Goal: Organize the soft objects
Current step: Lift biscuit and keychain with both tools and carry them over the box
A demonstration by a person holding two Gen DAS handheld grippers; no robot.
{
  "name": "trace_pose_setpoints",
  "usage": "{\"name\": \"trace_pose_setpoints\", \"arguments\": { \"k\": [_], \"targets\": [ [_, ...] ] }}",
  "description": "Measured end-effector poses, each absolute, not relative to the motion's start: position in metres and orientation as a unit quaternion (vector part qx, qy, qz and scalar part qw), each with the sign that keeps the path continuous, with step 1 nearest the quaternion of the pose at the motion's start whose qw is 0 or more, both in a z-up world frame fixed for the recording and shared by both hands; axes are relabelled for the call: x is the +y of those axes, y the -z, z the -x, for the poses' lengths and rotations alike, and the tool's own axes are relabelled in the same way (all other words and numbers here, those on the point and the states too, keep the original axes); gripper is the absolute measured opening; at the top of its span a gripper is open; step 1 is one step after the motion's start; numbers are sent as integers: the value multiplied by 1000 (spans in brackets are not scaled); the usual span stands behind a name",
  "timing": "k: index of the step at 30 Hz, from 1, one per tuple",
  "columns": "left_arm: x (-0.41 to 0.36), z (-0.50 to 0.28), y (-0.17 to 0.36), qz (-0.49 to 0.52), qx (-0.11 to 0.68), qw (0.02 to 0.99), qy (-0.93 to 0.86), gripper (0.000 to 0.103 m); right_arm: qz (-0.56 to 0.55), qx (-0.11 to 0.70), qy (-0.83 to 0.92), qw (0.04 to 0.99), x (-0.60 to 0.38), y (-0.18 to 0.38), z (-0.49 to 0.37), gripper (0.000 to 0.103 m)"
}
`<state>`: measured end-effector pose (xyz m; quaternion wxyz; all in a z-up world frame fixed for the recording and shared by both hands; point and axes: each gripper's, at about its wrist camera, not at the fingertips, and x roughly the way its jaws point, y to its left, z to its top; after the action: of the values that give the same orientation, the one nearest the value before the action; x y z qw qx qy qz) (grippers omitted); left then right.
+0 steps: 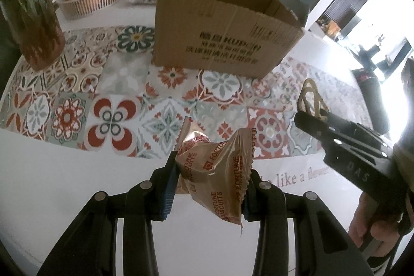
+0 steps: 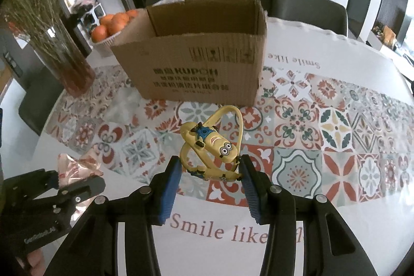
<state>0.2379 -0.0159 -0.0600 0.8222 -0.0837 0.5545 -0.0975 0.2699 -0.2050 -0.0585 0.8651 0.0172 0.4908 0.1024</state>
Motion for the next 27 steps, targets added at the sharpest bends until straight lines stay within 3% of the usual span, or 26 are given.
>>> {"name": "trace_pose_setpoints", "arguments": {
  "k": [27],
  "targets": [
    [-13,-263,-16,64,456,876,144,39,-44,393,-96,913,-197,-17,-268,47]
  ]
}}
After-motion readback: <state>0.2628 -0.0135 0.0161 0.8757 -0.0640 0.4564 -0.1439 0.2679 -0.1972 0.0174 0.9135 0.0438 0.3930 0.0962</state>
